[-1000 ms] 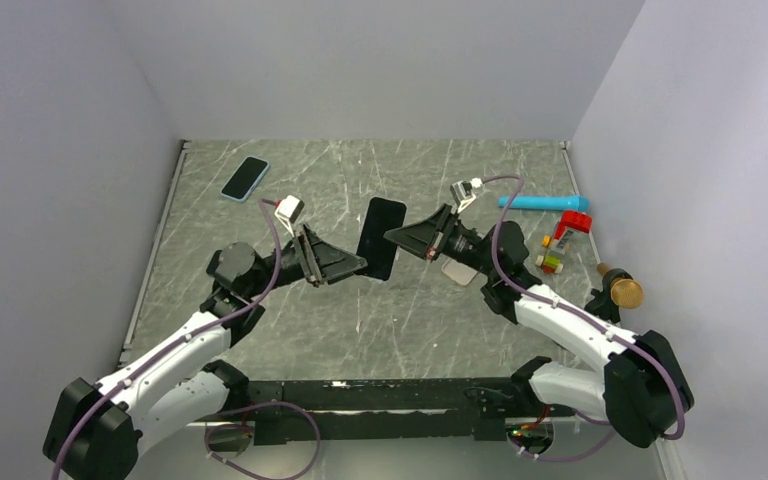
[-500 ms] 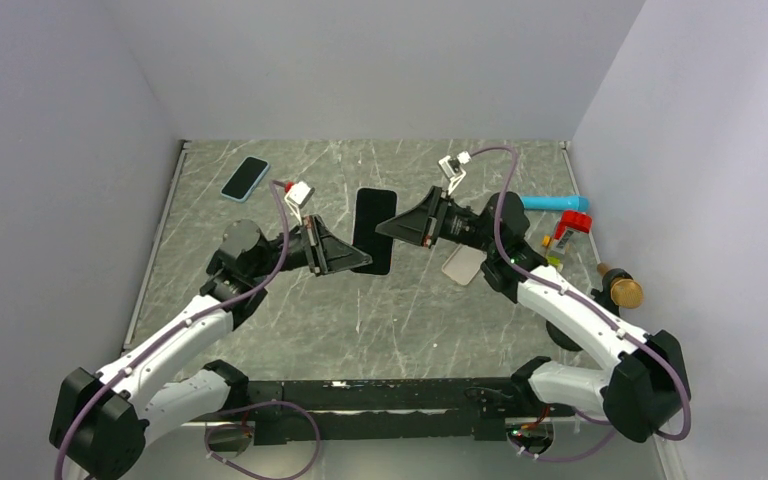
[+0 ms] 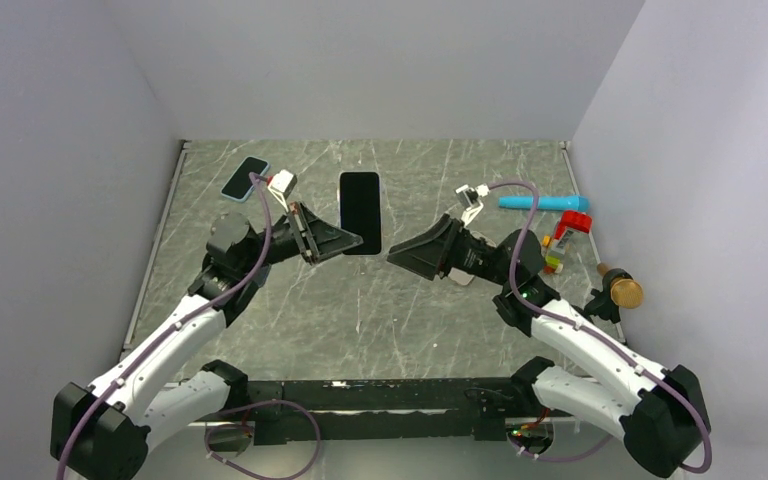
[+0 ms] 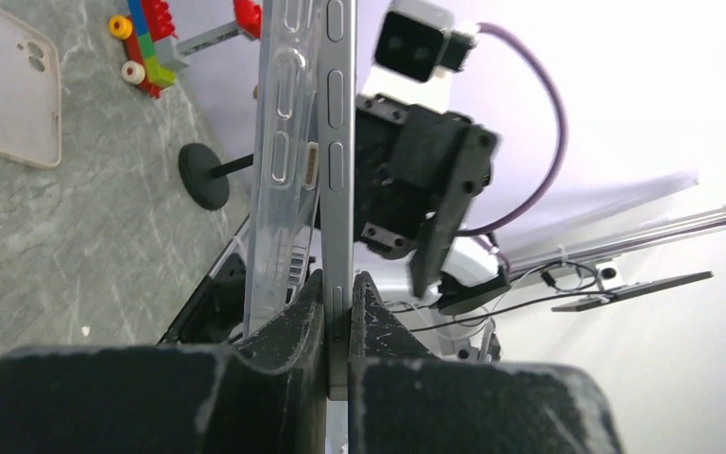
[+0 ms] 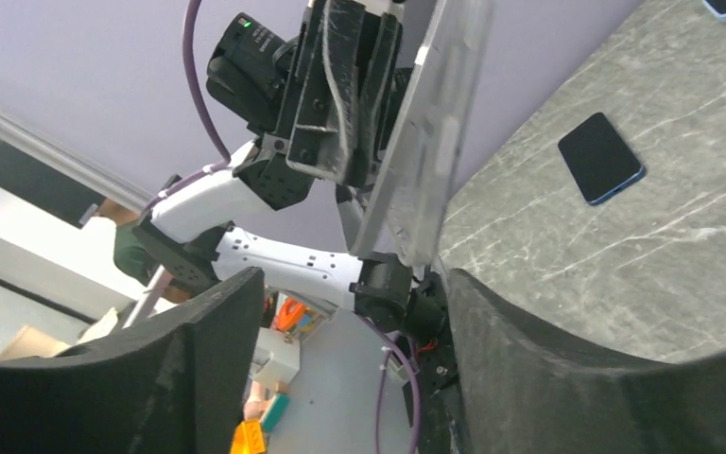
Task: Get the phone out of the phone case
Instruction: Remove the phone case from the phone, then place the phone at the center of the board.
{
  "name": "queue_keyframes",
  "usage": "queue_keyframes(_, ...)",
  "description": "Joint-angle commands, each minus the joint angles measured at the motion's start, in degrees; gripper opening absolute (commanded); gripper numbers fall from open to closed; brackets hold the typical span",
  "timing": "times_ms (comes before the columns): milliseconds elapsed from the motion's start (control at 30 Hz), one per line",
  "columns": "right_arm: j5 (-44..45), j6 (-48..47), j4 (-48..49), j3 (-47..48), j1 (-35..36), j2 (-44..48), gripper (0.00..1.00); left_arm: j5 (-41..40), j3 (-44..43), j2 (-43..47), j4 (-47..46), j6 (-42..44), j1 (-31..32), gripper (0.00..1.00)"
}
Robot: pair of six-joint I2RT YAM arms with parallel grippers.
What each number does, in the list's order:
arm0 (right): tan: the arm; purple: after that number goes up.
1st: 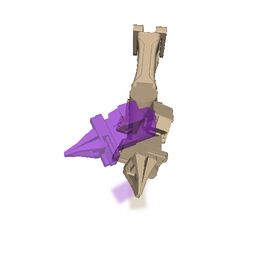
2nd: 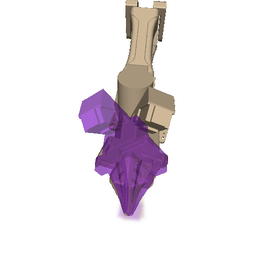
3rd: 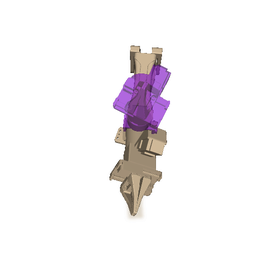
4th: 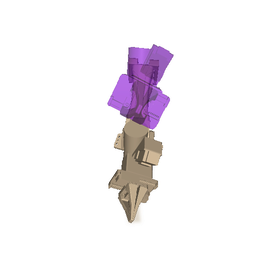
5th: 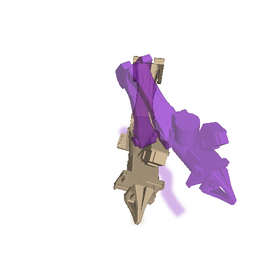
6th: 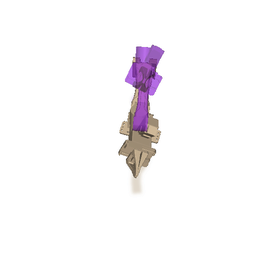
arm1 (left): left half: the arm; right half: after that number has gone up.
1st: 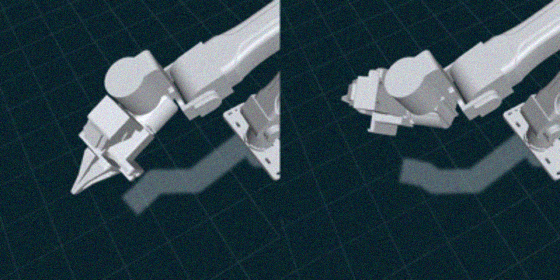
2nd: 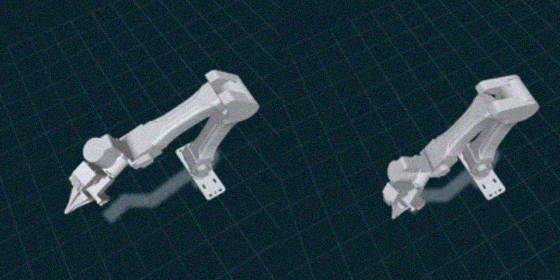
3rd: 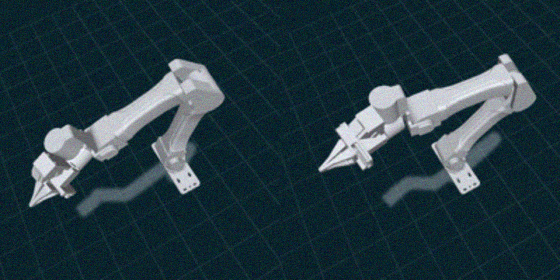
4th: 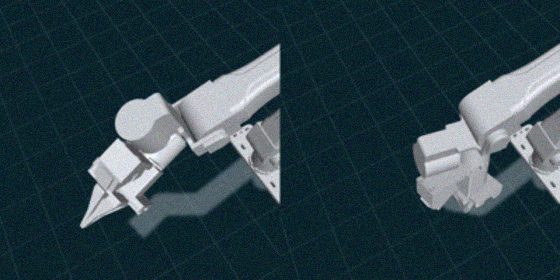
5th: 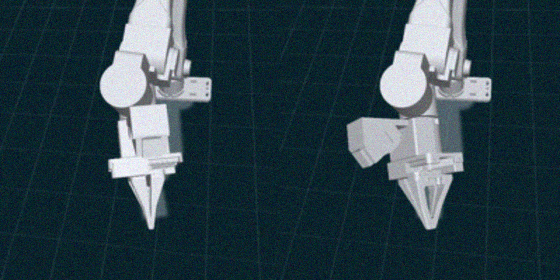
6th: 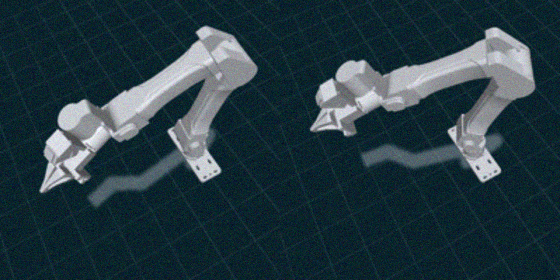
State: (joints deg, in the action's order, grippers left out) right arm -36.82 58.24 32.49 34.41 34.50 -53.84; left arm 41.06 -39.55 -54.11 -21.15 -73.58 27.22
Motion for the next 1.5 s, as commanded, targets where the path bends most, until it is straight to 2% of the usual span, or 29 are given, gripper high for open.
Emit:
queue_keyframes(0,-0.04,1.54,10.42,-1.50,0.08,-1.46,0.64,-0.18,-0.70,1.90,-10.76,-5.73,-0.76,0.00)
queue_keyframes(100,-1.74,3.00,15.76,-2.37,0.06,-3.42,0.52,0.25,0.13,2.34,-12.67,-7.11,-0.85,0.00)
queue_keyframes(433,-5.33,3.33,21.10,1.60,0.71,-10.57,0.46,0.88,2.44,2.96,-13.99,-7.75,-1.04,0.00)
queue_keyframes(600,-6.95,2.64,21.30,6.59,2.09,-15.77,0.37,2.10,3.16,2.91,-15.86,-8.84,-1.04,0.00)
queue_keyframes(733,-11.96,1.80,24.75,12.16,4.02,-22.03,0.32,3.27,3.68,3.62,-14.54,-8.36,-1.08,0.00)
queue_keyframes(867,-13.97,5.13,33.09,12.08,4.27,-26.07,0.16,3.65,4.81,5.30,-13.79,-8.66,-1.12,0.00)
queue_keyframes(933,-13.65,5.07,33.74,12.18,4.25,-26.97,0.12,3.61,5.19,6.06,-13.04,-8.31,-1.10,0.00)
queue_keyframes(1000,-12.41,5.08,33.82,12.36,4.17,-27.73,0.01,3.60,5.59,6.79,-12.50,-8.52,-1.15,0.00)
queue_keyframes(1167,-8.55,3.45,27.19,12.76,4.06,-27.61,0.00,1.86,4.74,8.50,-6.60,-3.56,-1.13,0.00)
queue_keyframes(1200,-6.54,2.49,23.68,12.12,3.77,-26.68,0.00,0.74,4.02,9.09,-3.01,-1.12,-1.12,0.00)
queue_keyframes(1267,-0.14,-0.92,10.25,11.45,3.58,-23.98,0.00,-2.72,1.53,10.58,7.29,6.28,-1.21,0.00)
queue_keyframes(1367,12.21,-6.72,-10.65,9.81,3.68,-20.10,0.04,-13.69,-2.58,13.19,25.19,19.59,-1.21,0.00)
queue_keyframes(1467,15.75,-10.29,-17.42,8.14,3.89,-20.62,0.15,-27.10,-3.31,14.68,36.23,27.59,-1.97,0.00)
